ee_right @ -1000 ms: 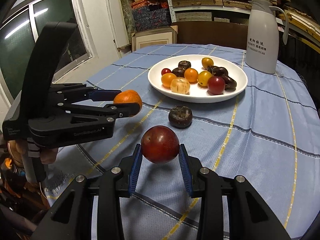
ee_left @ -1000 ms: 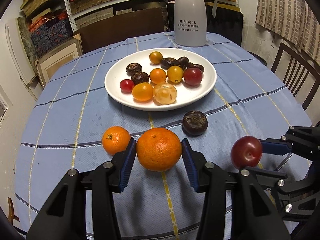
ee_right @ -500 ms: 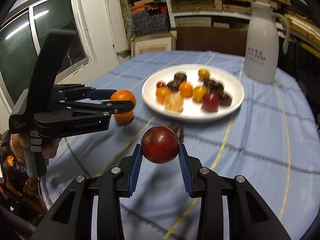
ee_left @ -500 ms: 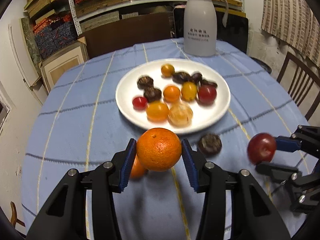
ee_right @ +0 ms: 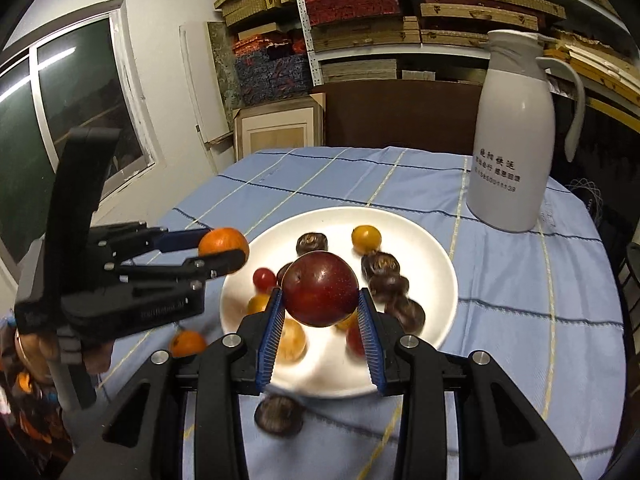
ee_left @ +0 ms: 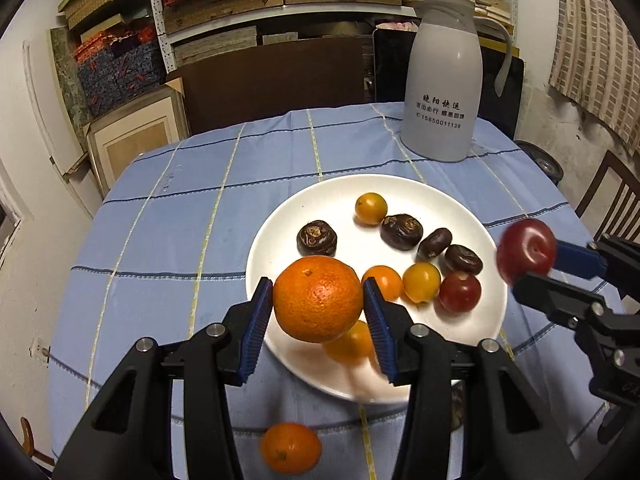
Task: Organize fruits
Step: 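Carry orange with left tool while right tool carries plum, release both on plate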
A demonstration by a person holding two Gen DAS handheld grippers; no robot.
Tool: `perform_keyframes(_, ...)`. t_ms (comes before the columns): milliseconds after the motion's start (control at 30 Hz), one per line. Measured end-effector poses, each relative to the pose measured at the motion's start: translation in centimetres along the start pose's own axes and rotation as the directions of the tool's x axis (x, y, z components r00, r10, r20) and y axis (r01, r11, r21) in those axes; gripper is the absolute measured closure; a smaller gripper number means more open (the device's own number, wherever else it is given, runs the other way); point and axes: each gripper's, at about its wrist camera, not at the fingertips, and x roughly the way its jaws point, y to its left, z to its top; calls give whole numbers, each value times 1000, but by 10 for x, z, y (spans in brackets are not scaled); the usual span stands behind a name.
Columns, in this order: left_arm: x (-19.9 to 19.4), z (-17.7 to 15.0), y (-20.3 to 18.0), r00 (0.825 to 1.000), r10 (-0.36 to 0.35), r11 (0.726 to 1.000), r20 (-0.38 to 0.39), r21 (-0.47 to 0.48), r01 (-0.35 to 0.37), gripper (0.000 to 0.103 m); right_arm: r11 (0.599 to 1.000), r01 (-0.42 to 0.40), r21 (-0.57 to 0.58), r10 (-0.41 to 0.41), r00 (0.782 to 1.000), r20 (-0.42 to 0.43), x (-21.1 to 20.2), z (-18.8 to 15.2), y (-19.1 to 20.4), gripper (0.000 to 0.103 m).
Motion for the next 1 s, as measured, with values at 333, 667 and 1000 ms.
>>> perform_keyframes(333, 31, 6, -4, 999, 35, 999, -26, 18, -35, 58, 1000, -3, 16, 4, 999, -35, 45, 16, -7, 65)
perform_keyframes(667, 52, 11, -9, 998, 55, 998, -33, 35, -54, 58, 998, 39, 54, -36, 997, -63, 75, 25, -18, 65)
perform_keyframes(1000, 46, 14, -5, 997, 82, 996, 2, 31, -82, 37, 997, 49, 62, -49, 999, -12, 72, 37, -17, 39)
